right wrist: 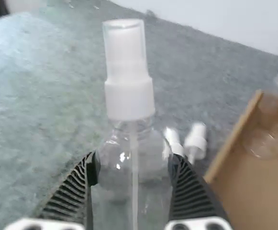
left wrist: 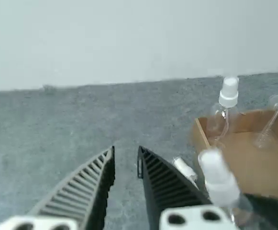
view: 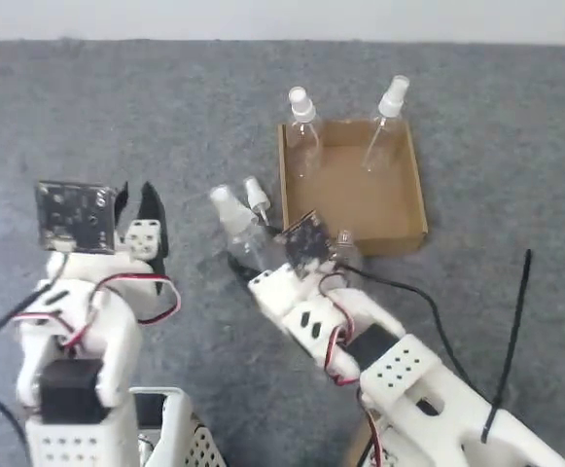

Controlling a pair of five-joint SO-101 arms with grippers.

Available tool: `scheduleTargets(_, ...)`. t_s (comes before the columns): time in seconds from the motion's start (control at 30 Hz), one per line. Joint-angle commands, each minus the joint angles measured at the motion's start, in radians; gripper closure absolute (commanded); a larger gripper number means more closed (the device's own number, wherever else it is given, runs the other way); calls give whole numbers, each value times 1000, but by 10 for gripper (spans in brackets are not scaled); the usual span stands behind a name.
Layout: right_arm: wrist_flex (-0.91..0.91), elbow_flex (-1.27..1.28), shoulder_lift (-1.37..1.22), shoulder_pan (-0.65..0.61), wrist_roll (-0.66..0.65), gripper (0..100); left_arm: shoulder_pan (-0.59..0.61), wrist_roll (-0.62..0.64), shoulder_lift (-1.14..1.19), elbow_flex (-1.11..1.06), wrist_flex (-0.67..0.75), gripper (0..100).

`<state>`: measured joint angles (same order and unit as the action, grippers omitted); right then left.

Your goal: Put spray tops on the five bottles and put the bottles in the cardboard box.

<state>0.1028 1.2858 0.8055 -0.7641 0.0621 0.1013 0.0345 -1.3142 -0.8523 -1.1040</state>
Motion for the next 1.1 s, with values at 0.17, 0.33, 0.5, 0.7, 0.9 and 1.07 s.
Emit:
scheduleTargets(0.17, 343, -364, 41, 102, 14, 992, -167, 6, -272, -337, 123, 826)
scheduleTargets(0.33, 467, -563, 39, 157, 11, 992, -242, -2, -351, -394, 118, 823)
scheduleTargets(0.5, 607, -718, 35, 165, 8, 992, -285, 0, -402, -433, 118, 799)
scheduleTargets(0.7, 694, -807, -97, 159, 11, 992, -325, 0, -417, -447, 117, 735)
scheduleTargets(0.9, 693, -850, -193, 137, 18, 992, -324, 2, -414, -452, 123, 735)
scheduleTargets(1.07, 716, -867, -148, 51, 9, 992, -321, 0, -414, -496, 167, 735)
